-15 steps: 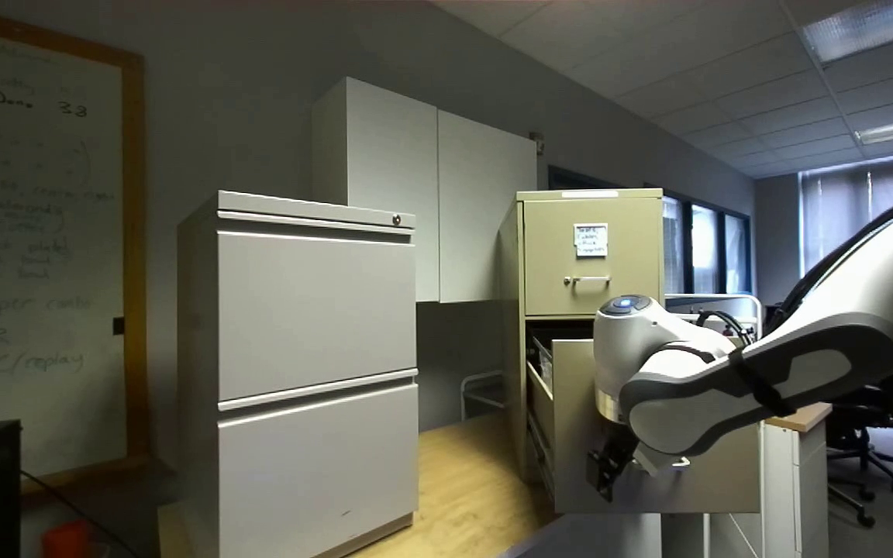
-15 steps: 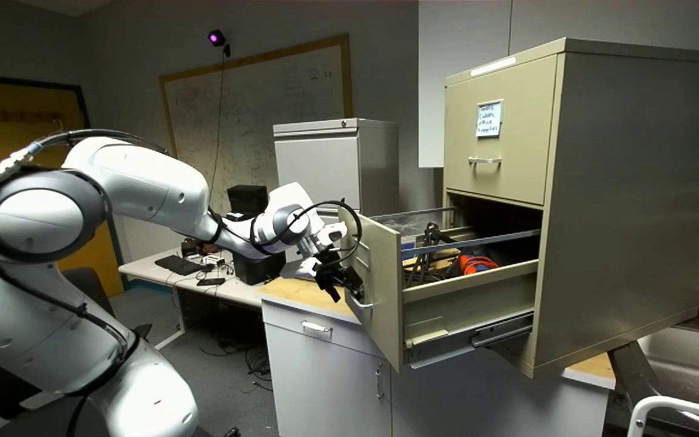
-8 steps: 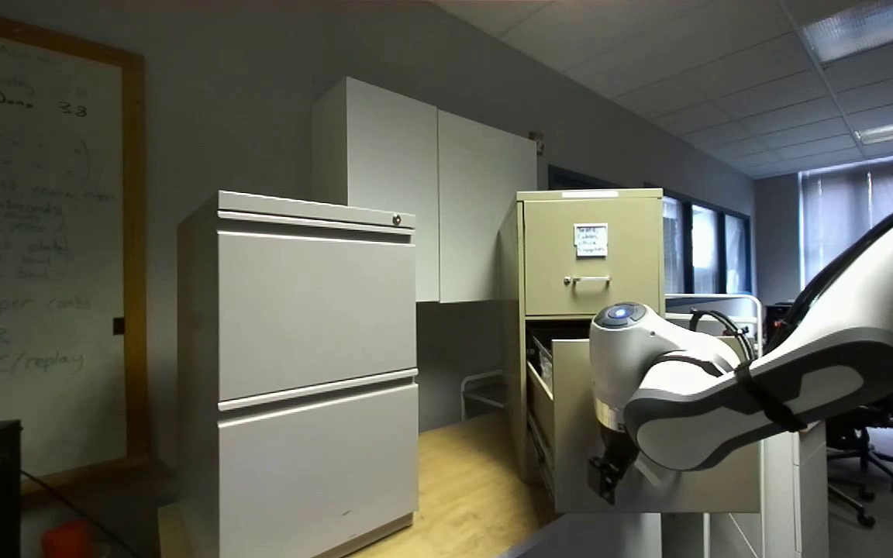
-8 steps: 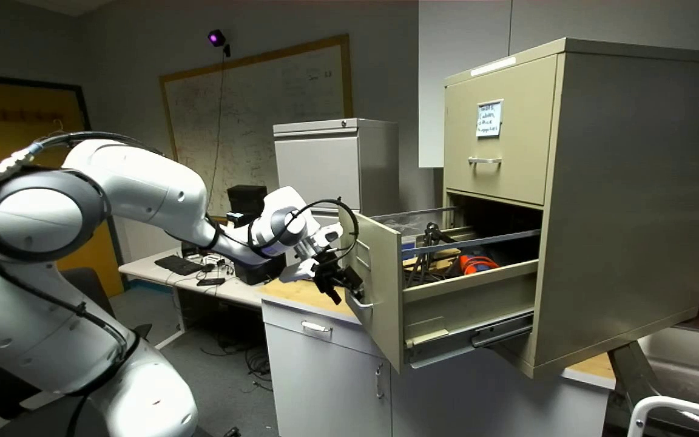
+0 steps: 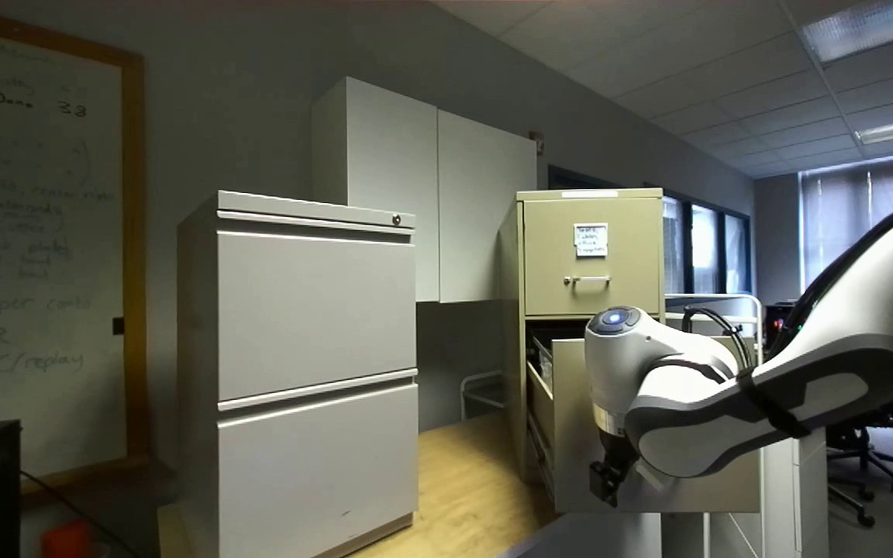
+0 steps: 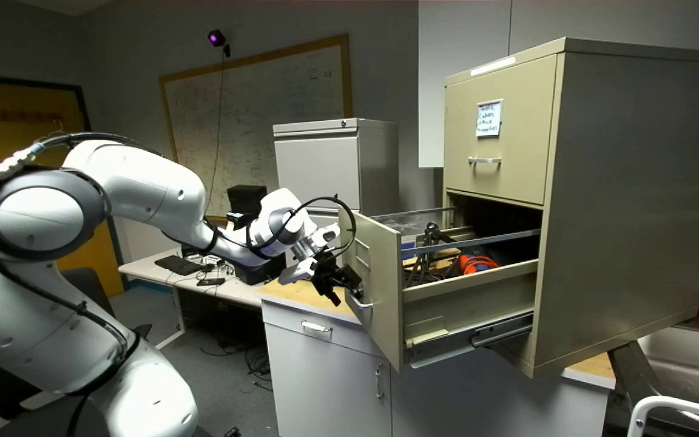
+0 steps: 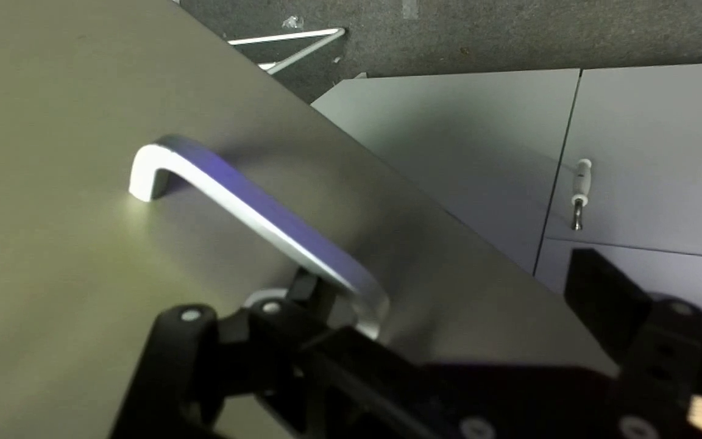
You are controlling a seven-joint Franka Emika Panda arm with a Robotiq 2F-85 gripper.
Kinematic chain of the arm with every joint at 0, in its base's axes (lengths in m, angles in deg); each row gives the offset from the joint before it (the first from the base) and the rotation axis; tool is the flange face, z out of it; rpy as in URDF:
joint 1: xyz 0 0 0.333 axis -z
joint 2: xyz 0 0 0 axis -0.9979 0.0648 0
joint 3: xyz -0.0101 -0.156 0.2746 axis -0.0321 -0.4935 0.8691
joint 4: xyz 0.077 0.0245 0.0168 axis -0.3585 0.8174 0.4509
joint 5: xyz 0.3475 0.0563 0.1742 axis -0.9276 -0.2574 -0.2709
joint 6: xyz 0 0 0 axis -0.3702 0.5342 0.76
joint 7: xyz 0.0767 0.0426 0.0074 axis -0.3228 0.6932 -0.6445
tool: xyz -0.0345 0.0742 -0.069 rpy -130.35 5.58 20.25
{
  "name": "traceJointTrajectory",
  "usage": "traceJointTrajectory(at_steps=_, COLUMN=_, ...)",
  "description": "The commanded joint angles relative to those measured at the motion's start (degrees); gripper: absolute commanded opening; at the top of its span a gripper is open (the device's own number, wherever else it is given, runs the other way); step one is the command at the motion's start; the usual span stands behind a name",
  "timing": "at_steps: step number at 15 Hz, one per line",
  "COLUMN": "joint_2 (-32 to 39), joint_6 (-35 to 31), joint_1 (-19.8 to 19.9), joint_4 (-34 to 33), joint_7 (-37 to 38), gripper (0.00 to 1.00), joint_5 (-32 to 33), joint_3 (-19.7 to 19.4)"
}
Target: Open the bottom drawer of the file cabinet to the right
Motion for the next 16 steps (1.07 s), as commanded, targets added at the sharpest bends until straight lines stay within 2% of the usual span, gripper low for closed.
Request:
traceJointTrajectory(at_steps=1, joint_2=-1.8, joint_6=0.9, joint_1=-1.4, joint_4=-4.2, joint_7=1.8, gripper=1.0, joint_5=3.8, joint_3=3.5)
traceJointTrajectory(at_steps=11, joint_2=-5.3, joint_6=8.0, joint_1=-4.3, joint_4=-5.0, joint_7=-1.2, gripper=1.0, joint_5=6.3, joint_3=4.0)
traceJointTrajectory(at_steps=14, joint_2=-7.8, joint_6=7.8, joint_1=-6.4, joint_4=-10.5, joint_7=-1.0, gripper=1.0, joint_5=8.9, joint_3=6.0)
traceJointTrajectory(at_steps=16, joint_2=-9.0, joint_6=4.4, joint_1=-6.5, joint_4=-12.5, joint_7=1.7, gripper=1.0, joint_5=11.6, joint_3=7.0)
